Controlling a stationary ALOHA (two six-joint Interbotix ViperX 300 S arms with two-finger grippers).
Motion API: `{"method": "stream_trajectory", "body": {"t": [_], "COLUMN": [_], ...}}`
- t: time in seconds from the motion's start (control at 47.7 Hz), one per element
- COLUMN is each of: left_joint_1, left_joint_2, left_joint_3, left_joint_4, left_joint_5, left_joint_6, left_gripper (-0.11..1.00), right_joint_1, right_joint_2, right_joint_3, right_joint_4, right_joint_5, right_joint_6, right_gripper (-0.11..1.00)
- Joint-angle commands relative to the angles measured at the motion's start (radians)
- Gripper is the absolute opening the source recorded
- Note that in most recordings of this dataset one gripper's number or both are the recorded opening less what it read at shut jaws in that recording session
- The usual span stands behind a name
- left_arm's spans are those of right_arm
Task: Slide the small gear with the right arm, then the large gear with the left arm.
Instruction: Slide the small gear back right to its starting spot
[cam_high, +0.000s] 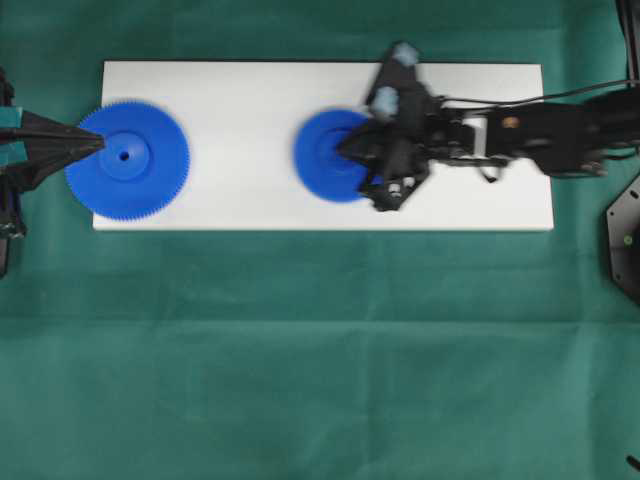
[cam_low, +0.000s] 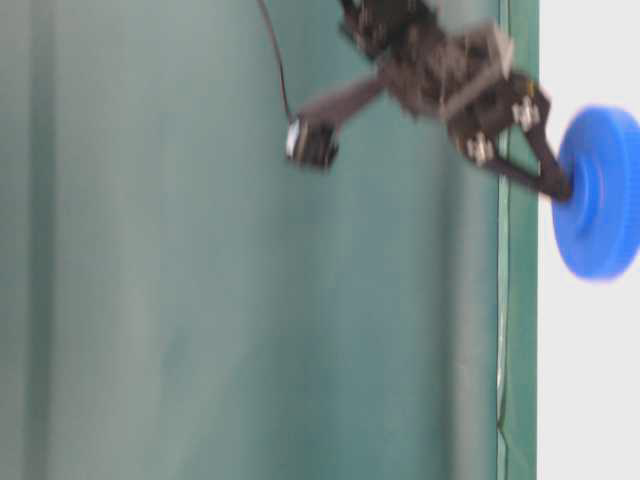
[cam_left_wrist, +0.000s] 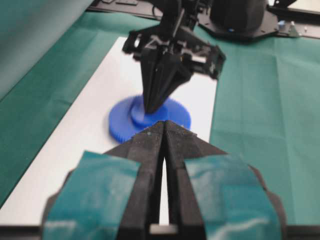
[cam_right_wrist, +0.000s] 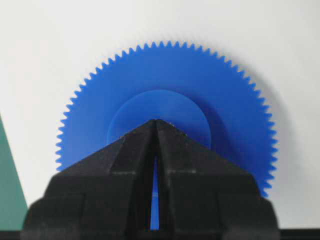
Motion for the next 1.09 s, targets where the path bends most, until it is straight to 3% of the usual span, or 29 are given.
{"method": "stream_trajectory", "body": {"t": [0.0, 0.21, 0.483, 0.776, 1.07], "left_joint_1": [-0.002, 0.002, 0.002, 0.000, -0.002], "left_joint_2": [0.005, 0.005, 0.005, 0.005, 0.005], "left_joint_3": [-0.015, -0.021, -0.023, -0.020, -0.011], "left_joint_4": [-0.003, -0.003, -0.003, -0.003, -0.003], "left_joint_5": [-0.008, -0.011, -0.012, -0.012, -0.012], "left_joint_6": [0.002, 0.002, 0.002, 0.003, 0.005], "left_gripper": [0.00, 0.00, 0.00, 0.00, 0.00], "right_joint_1": [-0.023, -0.069, -0.141, -0.161, -0.163], "right_joint_2": [-0.055, -0.195, -0.314, -0.410, -0.454], "right_joint_3": [0.141, 0.290, 0.393, 0.442, 0.431], "right_joint_4": [0.003, 0.008, 0.012, 0.021, 0.014], "right_joint_5": [-0.020, -0.034, 0.031, 0.100, 0.149], "right_joint_6": [0.032, 0.048, 0.049, 0.052, 0.051], "right_gripper": [0.50, 0.50, 0.50, 0.50, 0.50]}}
